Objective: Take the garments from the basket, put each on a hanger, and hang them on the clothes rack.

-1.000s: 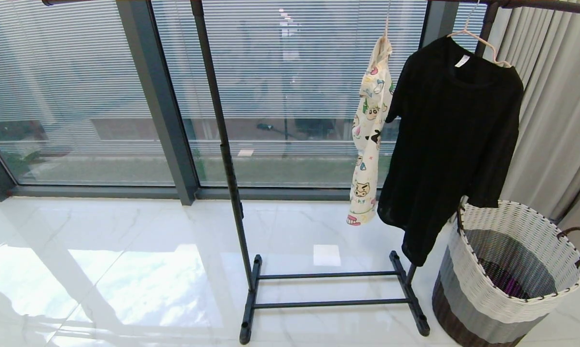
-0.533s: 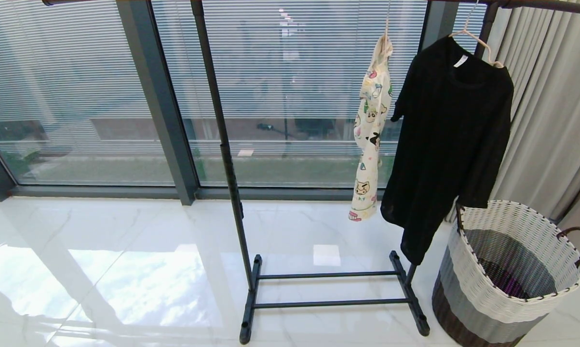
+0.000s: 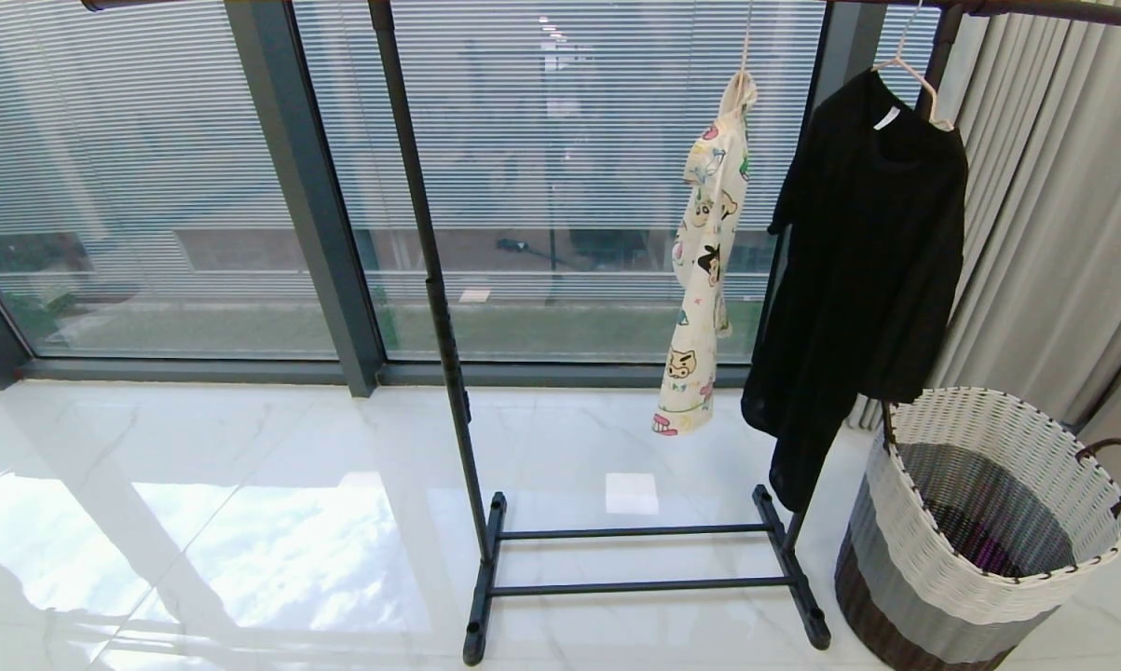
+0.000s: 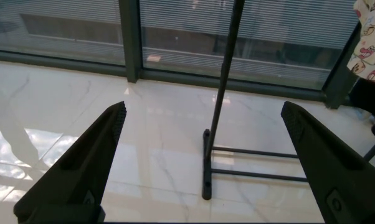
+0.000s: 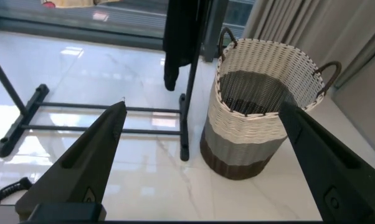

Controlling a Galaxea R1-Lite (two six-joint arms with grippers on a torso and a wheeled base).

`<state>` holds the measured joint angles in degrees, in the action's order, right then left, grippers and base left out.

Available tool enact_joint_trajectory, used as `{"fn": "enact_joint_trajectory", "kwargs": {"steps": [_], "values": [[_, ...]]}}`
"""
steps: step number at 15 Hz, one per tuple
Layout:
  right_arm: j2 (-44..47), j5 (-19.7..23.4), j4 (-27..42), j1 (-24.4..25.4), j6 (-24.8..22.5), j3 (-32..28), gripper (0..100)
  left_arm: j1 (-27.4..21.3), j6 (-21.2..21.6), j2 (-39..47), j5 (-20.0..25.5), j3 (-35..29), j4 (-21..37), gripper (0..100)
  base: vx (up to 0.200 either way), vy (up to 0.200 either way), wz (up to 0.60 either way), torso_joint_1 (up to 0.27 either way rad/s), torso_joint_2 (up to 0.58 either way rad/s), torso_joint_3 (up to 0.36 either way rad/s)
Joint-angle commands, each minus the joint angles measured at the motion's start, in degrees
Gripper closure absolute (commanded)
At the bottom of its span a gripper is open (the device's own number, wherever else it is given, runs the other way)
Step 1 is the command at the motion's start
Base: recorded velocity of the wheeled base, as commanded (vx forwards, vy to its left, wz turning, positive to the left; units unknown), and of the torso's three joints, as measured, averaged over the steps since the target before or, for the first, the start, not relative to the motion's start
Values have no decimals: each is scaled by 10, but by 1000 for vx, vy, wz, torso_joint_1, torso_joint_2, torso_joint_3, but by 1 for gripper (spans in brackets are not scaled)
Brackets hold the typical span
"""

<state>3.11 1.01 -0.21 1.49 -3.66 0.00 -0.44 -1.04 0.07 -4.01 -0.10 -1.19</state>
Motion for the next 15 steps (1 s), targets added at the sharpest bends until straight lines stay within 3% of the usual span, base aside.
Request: {"fn": "enact_joint_trajectory", "kwargs": {"steps": [1,5,15], "values": [[-31,-7,-1,-11,8,0,0,0,0,-1,0,0,0,0,0,0,0,0,0,0],[-31,-22,-1,-11,31,0,0,0,0,-1,0,0,0,0,0,0,0,0,0,0],[-31,-22,-1,-11,34,0,0,0,0,-1,0,0,0,0,0,0,0,0,0,0]]}}
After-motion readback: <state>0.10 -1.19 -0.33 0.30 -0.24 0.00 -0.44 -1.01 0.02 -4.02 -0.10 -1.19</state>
